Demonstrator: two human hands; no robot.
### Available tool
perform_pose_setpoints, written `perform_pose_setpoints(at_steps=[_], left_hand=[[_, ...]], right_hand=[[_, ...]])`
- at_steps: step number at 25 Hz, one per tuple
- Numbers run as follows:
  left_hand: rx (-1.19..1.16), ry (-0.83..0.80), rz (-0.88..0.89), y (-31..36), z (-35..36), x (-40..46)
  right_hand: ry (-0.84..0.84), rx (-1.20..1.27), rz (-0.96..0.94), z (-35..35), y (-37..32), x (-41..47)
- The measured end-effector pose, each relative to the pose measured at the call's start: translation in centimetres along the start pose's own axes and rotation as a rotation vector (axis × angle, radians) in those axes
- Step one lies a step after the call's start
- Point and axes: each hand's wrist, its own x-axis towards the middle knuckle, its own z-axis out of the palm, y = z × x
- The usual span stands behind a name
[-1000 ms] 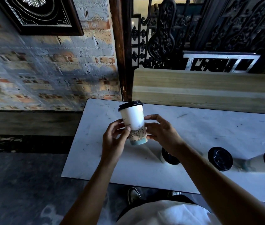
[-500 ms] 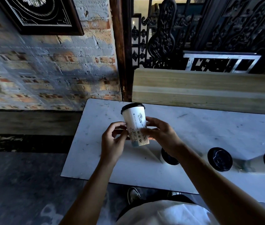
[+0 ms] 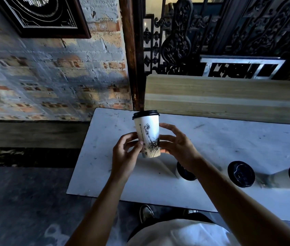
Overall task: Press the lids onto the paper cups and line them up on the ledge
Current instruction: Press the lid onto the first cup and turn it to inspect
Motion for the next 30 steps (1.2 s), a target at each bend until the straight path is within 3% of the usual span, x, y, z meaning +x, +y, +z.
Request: perform_pose_setpoints(at_steps=[9,15,20,24,30], left_hand=[[0.119,-0.045,0.089,0.4,0.2,2.5],[0.061,-0.169,-0.028,-0.2,2.8,7.9],[0.088,-0.178,-0.09,-0.6,7.4,16.7],[0.126,-0.16,-0.109,-3.0,10.6,25.8],[0.148,-0.06,-0.018,-8.7,13.7,36.9]], right_hand=[[0.067,-0.29,-0.018,0.2,-0.6,2.3],[0.188,-0.308,0.062,-2.1,-2.4,6.3],[0.269,-0.542,0.01,-5.1,-4.1,14.8],[0.227,-0.686,-0.056,-7.7,-4.9,24.5],[0.213,-0.668,-0.141,-10.5,-1.3,37.3]])
